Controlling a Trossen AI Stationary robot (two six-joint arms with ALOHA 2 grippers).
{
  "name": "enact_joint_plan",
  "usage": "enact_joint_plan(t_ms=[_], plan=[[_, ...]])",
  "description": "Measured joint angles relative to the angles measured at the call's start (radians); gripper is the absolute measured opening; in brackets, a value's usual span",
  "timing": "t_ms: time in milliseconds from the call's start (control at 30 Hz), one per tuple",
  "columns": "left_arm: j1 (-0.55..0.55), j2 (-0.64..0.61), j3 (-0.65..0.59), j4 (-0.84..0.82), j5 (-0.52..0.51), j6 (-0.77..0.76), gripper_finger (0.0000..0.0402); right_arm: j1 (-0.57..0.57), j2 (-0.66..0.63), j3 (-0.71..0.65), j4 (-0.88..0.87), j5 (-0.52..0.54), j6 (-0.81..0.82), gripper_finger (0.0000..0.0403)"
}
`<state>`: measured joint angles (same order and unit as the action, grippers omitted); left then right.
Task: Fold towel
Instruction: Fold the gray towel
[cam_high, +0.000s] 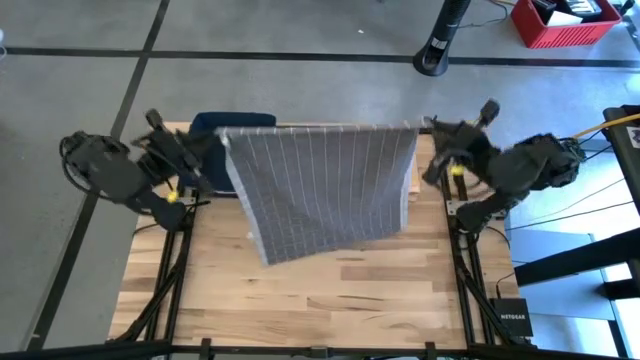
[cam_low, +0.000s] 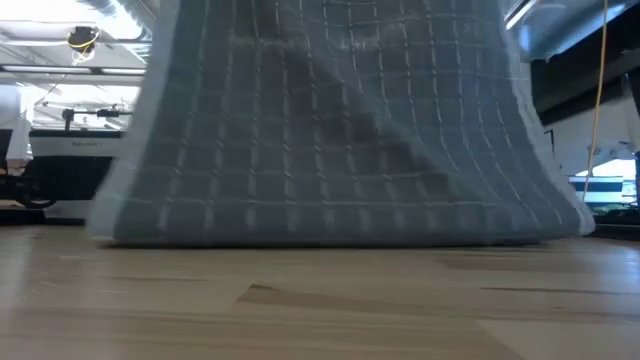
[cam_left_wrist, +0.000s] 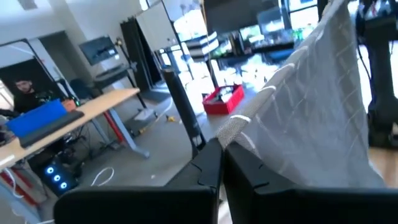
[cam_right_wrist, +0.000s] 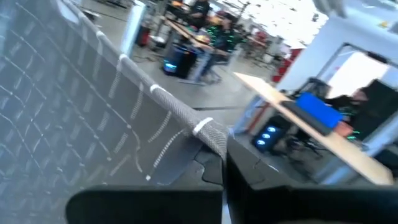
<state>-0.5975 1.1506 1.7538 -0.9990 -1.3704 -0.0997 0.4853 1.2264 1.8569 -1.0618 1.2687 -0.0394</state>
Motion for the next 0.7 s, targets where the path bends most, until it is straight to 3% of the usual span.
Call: enact_joint_plan(t_ms=[133,433,533,700], plan=[[0.044,-0.042,0.000,0.288,0.033,0.314,0.0002,-0.117,0.003,0.037,0.085,-0.013,-0.151,0.0001],[0.143,-0.059,0.000,0.898,0.267,0.905,0.0003,-0.292,0.006,0.100,0.493,-0.138,-0.636,0.0001],[0.167,-0.059,0.000,1.016,0.320,1.008,0.0004,-0.312,0.006,0.100,0.637,-0.190,-0.790,0.0001],[0.169,-0.065,0.005,1.171,0.424,1.072,0.0002,-0.299,-0.004,0.107,0.874,-0.187,-1.004,0.0001]])
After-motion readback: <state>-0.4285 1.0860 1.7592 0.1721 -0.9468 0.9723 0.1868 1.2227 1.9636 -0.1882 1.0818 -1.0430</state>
